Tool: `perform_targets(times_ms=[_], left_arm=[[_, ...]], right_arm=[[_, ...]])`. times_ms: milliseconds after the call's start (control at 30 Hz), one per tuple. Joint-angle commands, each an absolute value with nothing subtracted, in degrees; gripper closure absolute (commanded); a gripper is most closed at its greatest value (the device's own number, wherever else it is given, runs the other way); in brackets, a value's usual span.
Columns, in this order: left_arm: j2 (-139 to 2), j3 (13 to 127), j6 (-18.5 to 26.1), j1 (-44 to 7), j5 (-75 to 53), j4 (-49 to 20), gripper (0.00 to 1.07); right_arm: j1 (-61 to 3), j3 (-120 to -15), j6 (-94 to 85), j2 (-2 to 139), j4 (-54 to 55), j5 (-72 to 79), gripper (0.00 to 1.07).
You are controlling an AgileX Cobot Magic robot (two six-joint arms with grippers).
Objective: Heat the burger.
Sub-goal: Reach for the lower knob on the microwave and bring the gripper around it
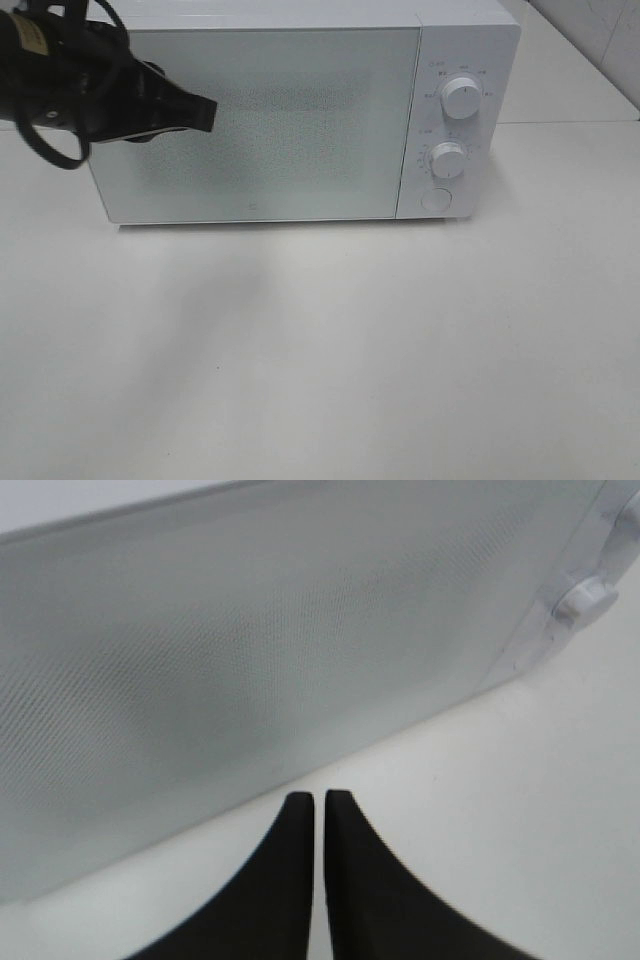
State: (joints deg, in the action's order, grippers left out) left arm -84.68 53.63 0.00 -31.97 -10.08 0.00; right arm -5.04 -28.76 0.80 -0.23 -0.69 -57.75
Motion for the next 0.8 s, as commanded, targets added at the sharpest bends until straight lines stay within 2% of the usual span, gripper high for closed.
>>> perform_targets(times_ms=[33,67,100,133,167,200,233,267,467,533,633,667,700,733,767,800], left_arm=[[-80.7,53.5,-0.3,-32.3,-18.2,-0.6,0.96],[-78.4,53.5,-0.9,-32.3,-23.7,-0.7,0.81],[-76.2,53.5,-2.1,-32.3,-28.4,-0.7,0.57],[-76.2,53.5,-2.1,-32.3,-28.4,-0.7,0.57],[-75.3,53.5,-3.3,-32.3,-30.9,-0.5,0.39],[-75.3,53.5,-3.3,-32.3,-30.9,-0.5,0.39],[-74.0,53.5,-2.5,-32.3,-35.8,0.4,0.07],[-73.2,53.5,-1.0,-32.3,-39.1,0.8,0.01],[-71.6,53.5,-0.5,-32.3,-40.1,0.4,0.02],[-70.7,53.5,0.9,-31.2,-41.2,-0.3,0.02],[-70.5,53.5,4.1,-27.6,-44.0,-0.5,0.02],[-70.5,53.5,7.3,-23.3,-46.8,-0.5,0.02],[-70.5,53.5,7.3,-23.3,-46.8,-0.5,0.02],[-70.5,53.5,9.4,-20.9,-48.5,-0.5,0.02],[-70.5,53.5,13.5,-16.6,-51.9,-1.0,0.02],[-70.5,53.5,13.5,-16.6,-51.9,-1.0,0.02]], right_arm=[[-4.9,-28.6,0.3,-1.9,-0.8,-57.2,0.6],[-4.9,-28.6,0.3,-1.9,-0.8,-57.2,0.6],[-4.9,-28.6,0.3,-1.9,-0.8,-57.2,0.6],[-4.9,-28.6,0.3,-1.9,-0.8,-57.2,0.6],[-4.9,-28.6,0.3,-1.9,-0.8,-57.2,0.6],[-4.9,-28.6,0.3,-1.9,-0.8,-57.2,0.6],[-4.9,-28.6,0.3,-1.9,-0.8,-57.2,0.6],[-4.9,-28.6,0.3,-1.9,-0.8,-57.2,0.6],[-4.9,-28.6,0.3,-1.9,-0.8,-57.2,0.6],[-4.9,-28.6,0.3,-1.9,-0.8,-57.2,0.6],[-4.9,-28.6,0.3,-1.9,-0.8,-57.2,0.6],[-4.9,-28.6,0.3,-1.9,-0.8,-57.2,0.6],[-4.9,-28.6,0.3,-1.9,-0.8,-57.2,0.6],[-4.9,-28.6,0.3,-1.9,-0.8,-57.2,0.6],[-4.9,-28.6,0.3,-1.9,-0.8,-57.2,0.6],[-4.9,-28.6,0.3,-1.9,-0.8,-57.2,0.6]])
